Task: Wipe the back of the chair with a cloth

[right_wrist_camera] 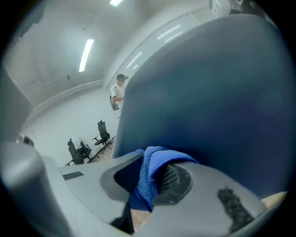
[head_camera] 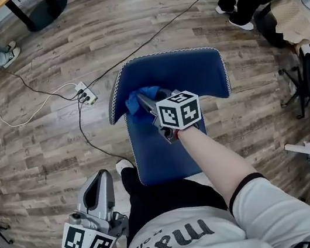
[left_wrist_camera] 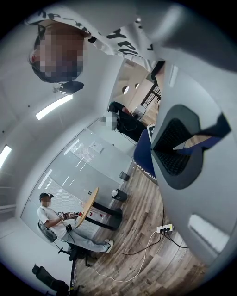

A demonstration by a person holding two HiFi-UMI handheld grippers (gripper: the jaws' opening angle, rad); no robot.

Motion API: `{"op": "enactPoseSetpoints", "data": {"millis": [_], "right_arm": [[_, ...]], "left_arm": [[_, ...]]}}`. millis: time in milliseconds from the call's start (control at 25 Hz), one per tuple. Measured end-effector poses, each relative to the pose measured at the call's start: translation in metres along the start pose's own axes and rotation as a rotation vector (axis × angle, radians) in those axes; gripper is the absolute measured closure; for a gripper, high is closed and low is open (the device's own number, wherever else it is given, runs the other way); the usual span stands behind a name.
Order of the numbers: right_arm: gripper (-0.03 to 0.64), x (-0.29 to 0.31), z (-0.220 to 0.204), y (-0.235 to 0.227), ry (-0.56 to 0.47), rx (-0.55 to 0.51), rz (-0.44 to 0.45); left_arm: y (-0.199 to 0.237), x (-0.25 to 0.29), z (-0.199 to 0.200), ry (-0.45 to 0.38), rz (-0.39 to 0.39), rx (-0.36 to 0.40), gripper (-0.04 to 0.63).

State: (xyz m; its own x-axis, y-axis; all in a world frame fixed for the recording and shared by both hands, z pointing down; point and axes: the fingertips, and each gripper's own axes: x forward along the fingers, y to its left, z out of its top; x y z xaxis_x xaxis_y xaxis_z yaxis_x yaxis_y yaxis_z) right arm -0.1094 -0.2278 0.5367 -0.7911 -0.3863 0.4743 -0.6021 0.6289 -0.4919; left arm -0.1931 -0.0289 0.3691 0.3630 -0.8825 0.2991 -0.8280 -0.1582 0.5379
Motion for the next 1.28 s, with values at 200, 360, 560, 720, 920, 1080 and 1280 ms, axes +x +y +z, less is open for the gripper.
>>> {"op": "enactPoseSetpoints", "data": {"millis": [200,360,560,720,920,1080,1280], "right_arm": [[0.551,-0.01,-0.001,-0.015,0.008,-0.016,-0.021],[0.551,-0.023,-0.001,-0.036,-0.001,-0.012,-0.059],[0.551,-0.047,-0.002,-0.068,-0.028,0.029,-0.135],[0.551,-0.068,-0.003,-0.093,-0.044,0.049,-0.193],[0.551,-0.094,-0.004,-0.122,-0.076,0.092,-0.263],[0.551,-0.117,-0.004,-0.142,-0.094,0.109,-0.315],[0.551,-0.141,-0.004,-0.16,-0.115,0.128,-0.361]], "left_arm": [[-0.005,0.009,-0.001,0.013,-0.012,0.005,0.589],[-0.008,0.018,-0.003,0.027,-0.028,0.008,0.589],[-0.013,0.026,-0.004,0.044,-0.046,0.014,0.589],[-0.018,0.032,-0.007,0.055,-0.06,0.018,0.589],[-0.026,0.041,-0.01,0.07,-0.083,0.026,0.589],[-0.032,0.043,-0.01,0.081,-0.089,0.035,0.589],[-0.041,0.048,-0.012,0.089,-0.104,0.046,0.589]]}}
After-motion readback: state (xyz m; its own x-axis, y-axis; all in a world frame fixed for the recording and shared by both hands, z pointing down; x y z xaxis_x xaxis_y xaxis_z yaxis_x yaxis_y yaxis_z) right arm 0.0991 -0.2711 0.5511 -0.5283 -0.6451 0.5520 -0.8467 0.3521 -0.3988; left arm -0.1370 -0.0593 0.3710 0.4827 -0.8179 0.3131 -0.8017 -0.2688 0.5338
